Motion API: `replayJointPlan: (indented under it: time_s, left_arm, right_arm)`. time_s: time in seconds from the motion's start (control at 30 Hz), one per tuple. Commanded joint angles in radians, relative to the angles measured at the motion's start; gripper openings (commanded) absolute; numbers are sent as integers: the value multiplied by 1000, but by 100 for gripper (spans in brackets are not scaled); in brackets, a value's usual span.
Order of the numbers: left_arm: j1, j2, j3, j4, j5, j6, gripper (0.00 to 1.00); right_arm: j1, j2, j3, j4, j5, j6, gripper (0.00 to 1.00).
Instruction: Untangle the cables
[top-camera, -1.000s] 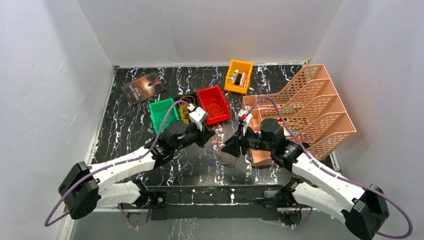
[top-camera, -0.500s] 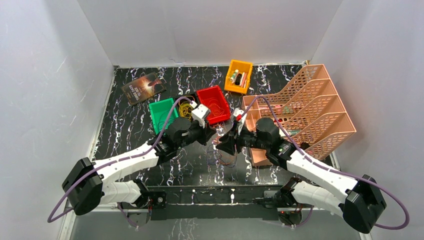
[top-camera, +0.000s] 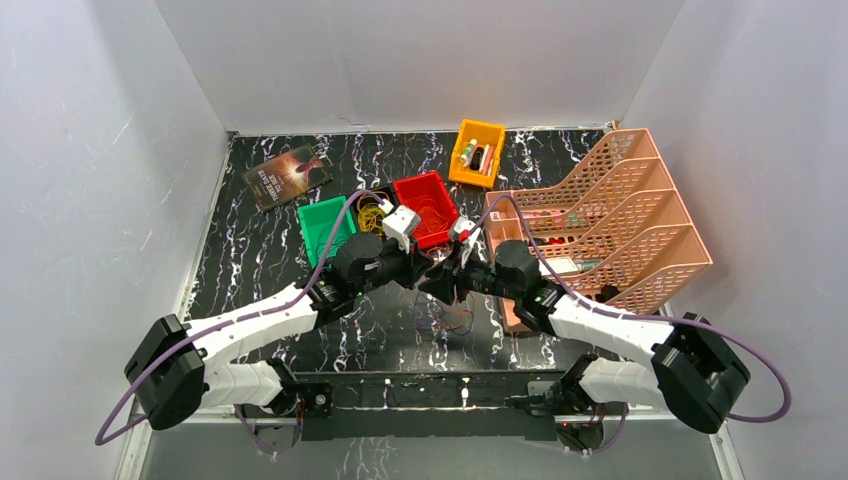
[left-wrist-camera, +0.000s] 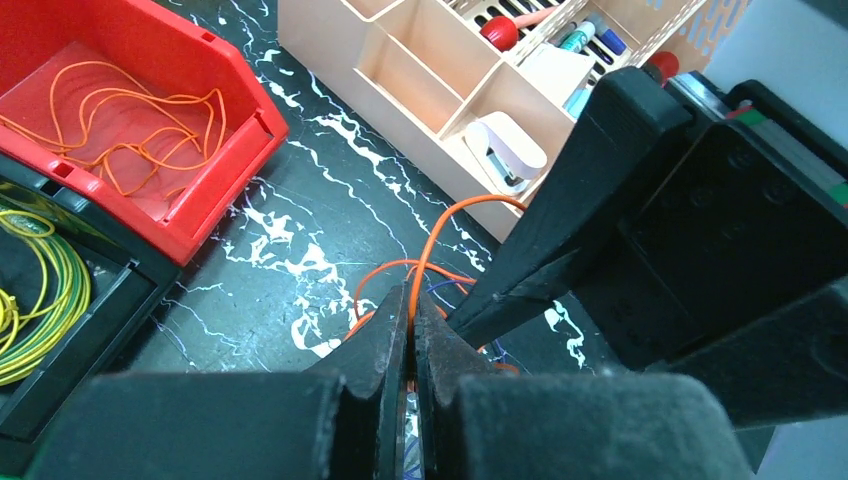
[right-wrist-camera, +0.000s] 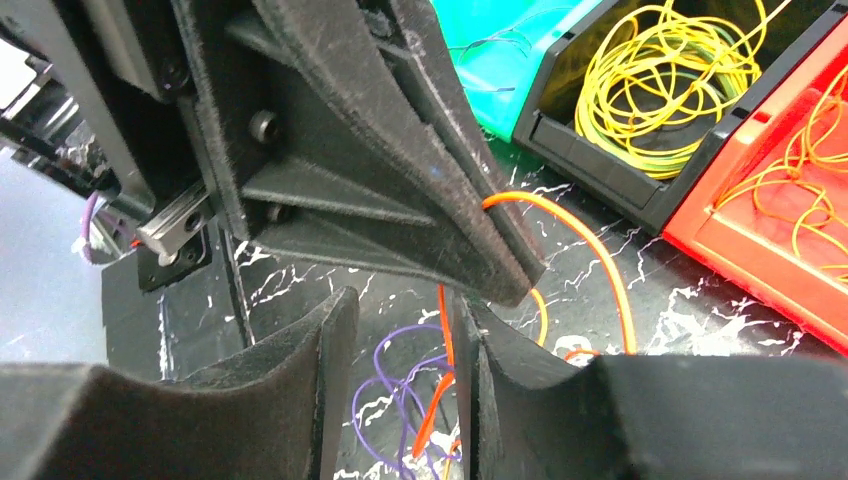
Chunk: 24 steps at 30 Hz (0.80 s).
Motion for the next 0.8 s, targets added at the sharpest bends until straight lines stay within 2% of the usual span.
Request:
replayJointPlan:
  time_s: [0.0, 0.23, 0.4, 0.77]
  left_arm:
    - [3, -22, 42, -4, 28, -22, 0]
    - [3, -33, 72, -28, 39, -52, 0]
    - [4, -53, 133, -108, 12, -12, 0]
    - [8, -114, 304, -296, -146, 84, 0]
  right_arm:
    - [16, 33, -20, 216, 82, 34, 45]
    - [25, 121, -76, 305, 189, 80, 32]
    - [28, 171, -51, 179, 281, 120, 17]
    - [29, 132, -207, 122, 320, 206, 13]
